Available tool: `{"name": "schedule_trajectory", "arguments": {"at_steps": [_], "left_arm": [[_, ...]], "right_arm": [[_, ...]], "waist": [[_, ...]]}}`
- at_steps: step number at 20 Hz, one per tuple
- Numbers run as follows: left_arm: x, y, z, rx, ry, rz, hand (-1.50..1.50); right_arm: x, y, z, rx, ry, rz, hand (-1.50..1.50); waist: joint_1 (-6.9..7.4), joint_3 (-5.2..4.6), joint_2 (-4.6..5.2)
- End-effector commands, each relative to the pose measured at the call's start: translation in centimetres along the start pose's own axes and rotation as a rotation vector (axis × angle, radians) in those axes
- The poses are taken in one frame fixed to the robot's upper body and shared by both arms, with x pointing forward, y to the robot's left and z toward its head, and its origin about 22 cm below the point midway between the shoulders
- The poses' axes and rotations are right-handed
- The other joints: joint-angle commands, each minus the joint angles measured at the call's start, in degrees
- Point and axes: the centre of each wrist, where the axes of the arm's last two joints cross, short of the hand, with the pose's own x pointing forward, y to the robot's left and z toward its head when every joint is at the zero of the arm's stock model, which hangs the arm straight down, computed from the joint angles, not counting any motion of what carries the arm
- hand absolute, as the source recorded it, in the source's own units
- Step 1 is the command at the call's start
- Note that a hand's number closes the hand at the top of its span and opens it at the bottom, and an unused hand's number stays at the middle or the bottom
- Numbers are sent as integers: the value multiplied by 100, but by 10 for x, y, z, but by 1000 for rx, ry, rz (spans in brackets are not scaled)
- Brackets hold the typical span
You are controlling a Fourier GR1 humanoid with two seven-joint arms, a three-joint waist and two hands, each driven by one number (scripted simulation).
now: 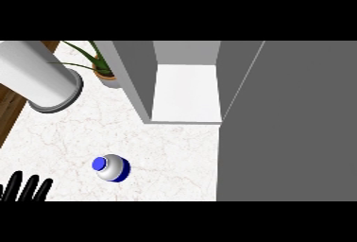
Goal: Pick up the bottled water, place it into the cabinet and close the cabinet
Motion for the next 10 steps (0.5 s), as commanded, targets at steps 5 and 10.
{"name": "schedule_trajectory", "arguments": {"at_steps": [5,10], "left_arm": [[29,-11,29,24,-55,47,-150],[30,-6,27,8,-55,2,-150]], "right_arm": [[21,-1,23,9,-28,-23,-150],[33,10,31,14,-35,-28,-150]], "waist": [[15,4,-4],[-46,2,12]]}}
